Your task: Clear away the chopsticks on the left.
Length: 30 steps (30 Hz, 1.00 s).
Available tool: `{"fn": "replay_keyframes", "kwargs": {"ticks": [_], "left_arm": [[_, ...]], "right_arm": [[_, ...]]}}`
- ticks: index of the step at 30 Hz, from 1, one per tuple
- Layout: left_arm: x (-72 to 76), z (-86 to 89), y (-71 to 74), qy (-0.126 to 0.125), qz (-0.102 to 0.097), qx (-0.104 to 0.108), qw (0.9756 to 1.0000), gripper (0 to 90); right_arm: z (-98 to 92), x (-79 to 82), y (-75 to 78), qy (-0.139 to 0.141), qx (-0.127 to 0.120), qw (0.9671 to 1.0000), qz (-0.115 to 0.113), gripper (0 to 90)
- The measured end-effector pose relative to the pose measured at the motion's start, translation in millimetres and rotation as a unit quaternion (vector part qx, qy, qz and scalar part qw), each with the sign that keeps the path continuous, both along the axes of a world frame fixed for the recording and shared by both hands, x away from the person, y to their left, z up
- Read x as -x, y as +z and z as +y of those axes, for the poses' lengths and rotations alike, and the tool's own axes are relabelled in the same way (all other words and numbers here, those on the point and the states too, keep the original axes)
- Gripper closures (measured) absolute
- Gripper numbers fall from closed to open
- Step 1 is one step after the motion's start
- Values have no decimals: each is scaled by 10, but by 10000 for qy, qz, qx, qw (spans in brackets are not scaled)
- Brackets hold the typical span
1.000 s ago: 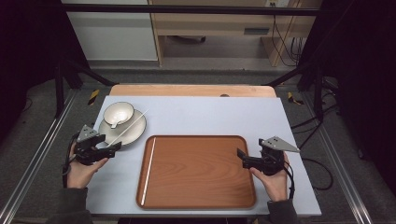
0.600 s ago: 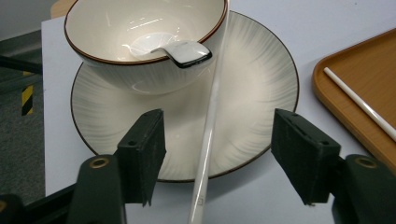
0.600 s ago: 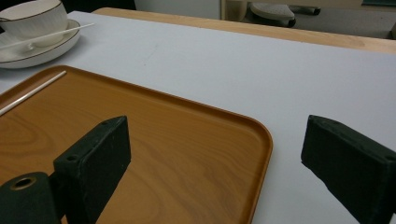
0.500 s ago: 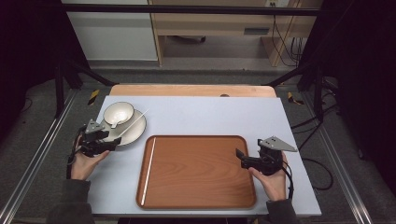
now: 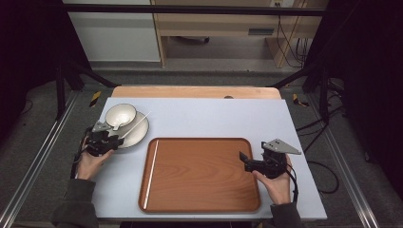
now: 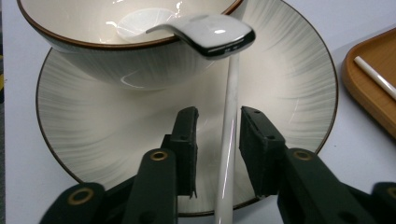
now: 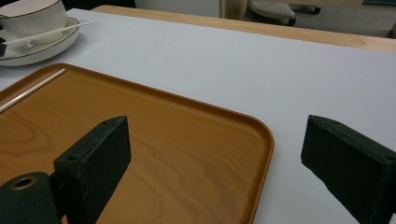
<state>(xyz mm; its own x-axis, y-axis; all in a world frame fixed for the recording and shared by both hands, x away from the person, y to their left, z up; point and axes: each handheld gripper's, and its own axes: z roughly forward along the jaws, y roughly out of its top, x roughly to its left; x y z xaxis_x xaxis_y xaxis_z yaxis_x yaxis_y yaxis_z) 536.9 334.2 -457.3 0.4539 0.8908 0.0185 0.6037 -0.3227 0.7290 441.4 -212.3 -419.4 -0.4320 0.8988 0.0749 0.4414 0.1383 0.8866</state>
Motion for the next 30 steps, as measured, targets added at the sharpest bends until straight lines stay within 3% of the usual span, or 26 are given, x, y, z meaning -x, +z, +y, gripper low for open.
{"fn": "replay_keyframes", "kwargs": {"ticks": [6, 13, 24, 30], "left_arm": [[5, -14, -3, -53, 25, 68, 10000, 792], [34, -62, 8, -103, 38, 122, 9999, 835], [111, -110, 83, -61, -33, 269, 9996, 839], [203, -180, 153, -37, -171, 340, 9993, 840]], "right_arm": [[-6, -1, -1, -6, 7, 10000, -3, 85], [-2, 0, -3, -1, 14, 10000, -5, 85], [-18, 0, -8, -29, 13, 10000, 8, 84], [-27, 6, 1, -39, 10, 10000, -15, 84]]}}
